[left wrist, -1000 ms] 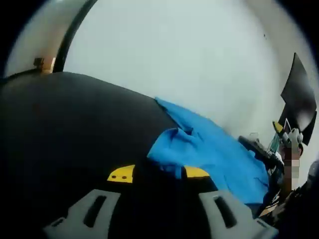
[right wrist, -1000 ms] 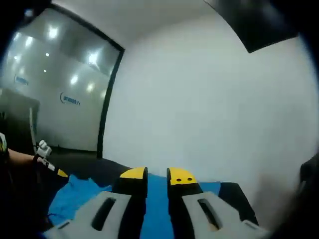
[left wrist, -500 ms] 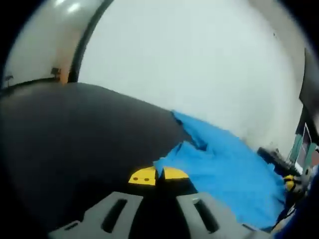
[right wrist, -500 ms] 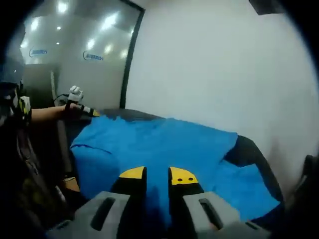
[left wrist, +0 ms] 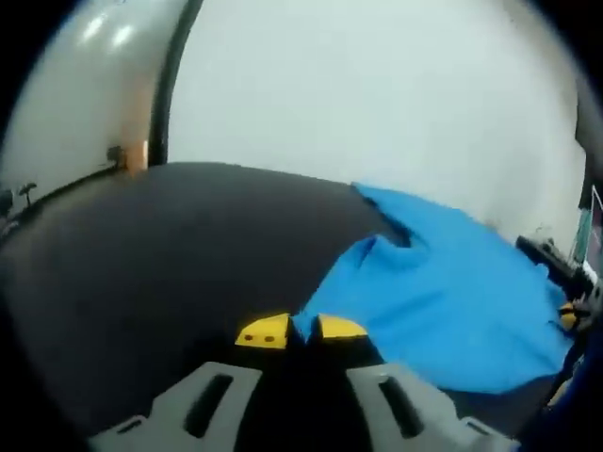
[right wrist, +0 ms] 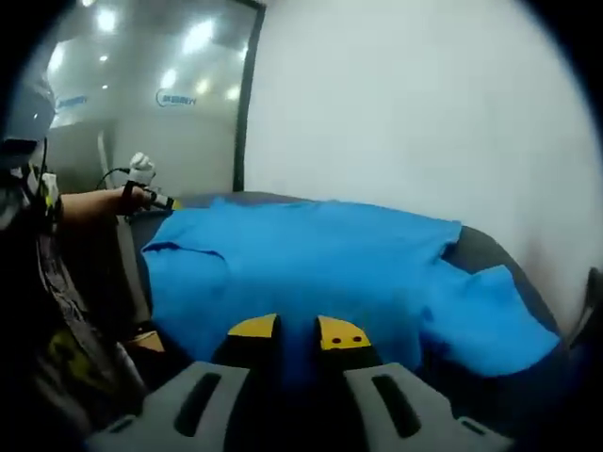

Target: Spread out the cloth and fold it

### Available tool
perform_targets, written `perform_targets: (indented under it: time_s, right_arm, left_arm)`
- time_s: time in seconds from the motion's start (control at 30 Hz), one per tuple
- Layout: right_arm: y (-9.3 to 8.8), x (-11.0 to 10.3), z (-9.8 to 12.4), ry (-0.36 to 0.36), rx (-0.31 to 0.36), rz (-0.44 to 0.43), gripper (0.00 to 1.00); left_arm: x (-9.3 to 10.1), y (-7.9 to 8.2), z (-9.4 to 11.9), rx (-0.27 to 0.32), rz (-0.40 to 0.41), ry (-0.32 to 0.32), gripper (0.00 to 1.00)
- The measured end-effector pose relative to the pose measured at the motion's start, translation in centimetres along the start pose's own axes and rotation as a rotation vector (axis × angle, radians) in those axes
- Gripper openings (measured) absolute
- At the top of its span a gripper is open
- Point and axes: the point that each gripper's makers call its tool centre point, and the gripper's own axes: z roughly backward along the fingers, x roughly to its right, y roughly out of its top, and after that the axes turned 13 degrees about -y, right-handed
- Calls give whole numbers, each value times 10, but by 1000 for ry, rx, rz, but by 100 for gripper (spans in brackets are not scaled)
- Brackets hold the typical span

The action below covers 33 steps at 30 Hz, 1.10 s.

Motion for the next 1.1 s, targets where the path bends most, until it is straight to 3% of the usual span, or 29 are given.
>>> perform_targets:
  time_s: [0.07, 0.13, 0.17, 0.2, 0.23, 0.27, 0.3, 0.37, 0.4, 0.5, 0.57, 0.6, 0.67, 0.7, 0.73, 0.77, 0.8, 0.87, 0.93, 0.97, 1.03, 1.1]
  right_arm:
    - [2, -2, 0, -1, 4, -1, 12]
    - [5, -2, 1, -4, 20, 1, 13]
    - [7, -1, 2, -13, 30, 4, 14]
    - [11, 0, 5, -25, 37, 7, 14]
    - [13, 2, 8, -42, 29, -12, 14]
    - [17, 1, 15, -45, 30, -21, 14]
    - [23, -1, 23, -32, 46, -40, 14]
    - [37, -9, 36, 24, 69, -132, 14]
    - [39, -13, 41, 58, 53, -176, 14]
    - [45, -33, 42, 128, 26, -193, 20]
    - [39, -47, 36, 139, 6, -136, 22]
    - [33, -55, 33, 144, -8, -90, 23]
    - [16, -57, 24, 107, -55, -22, 26]
    - [5, -56, 19, 88, -88, 31, 25]
    - [25, -59, 21, 97, 19, -47, 17]
    - [19, -64, 23, 123, -39, -56, 13]
    - [21, -62, 23, 116, -38, -50, 10]
    - [24, -55, 25, 99, -34, 1, 1]
    - [33, -51, 28, 92, -1, -2, 1]
    - [36, -51, 31, 95, 15, -4, 1]
    - [37, -51, 33, 96, 10, -13, 1]
    - [33, -53, 37, 106, 1, 18, 1]
  left_arm:
    - [-6, 5, 12, -1, -34, 59, 29]
    - [3, 29, 24, 91, -91, 82, 33]
    - [17, 43, 33, 148, -103, 61, 33]
    - [38, 56, 40, 213, -91, 9, 32]
    - [68, 68, 45, 276, -66, -86, 31]
    - [103, 70, 48, 300, -34, -199, 31]
    - [140, 66, 50, 279, -3, -316, 31]
    - [203, 39, 49, 152, 62, -489, 31]
    - [228, 27, 48, 101, 83, -543, 30]
    - [286, -18, 41, -20, -34, -636, 32]
    - [294, -46, 31, -94, -195, -573, 36]
    - [293, -52, 26, -93, -249, -541, 36]
    - [299, -50, 22, -21, -241, -553, 33]
    - [299, -50, 22, -5, -242, -554, 27]
    - [297, -49, 23, -6, -246, -547, 20]
    - [292, -47, 23, -7, -247, -546, 9]
    - [288, -44, 25, -18, -220, -553, 6]
    - [282, -35, 29, -8, -164, -556, 4]
    - [281, -23, 34, 27, -185, -552, 3]
    - [286, -19, 37, 34, -213, -590, 3]
    - [297, -24, 40, 16, -265, -660, 3]
    - [294, -30, 36, -10, -276, -639, 4]
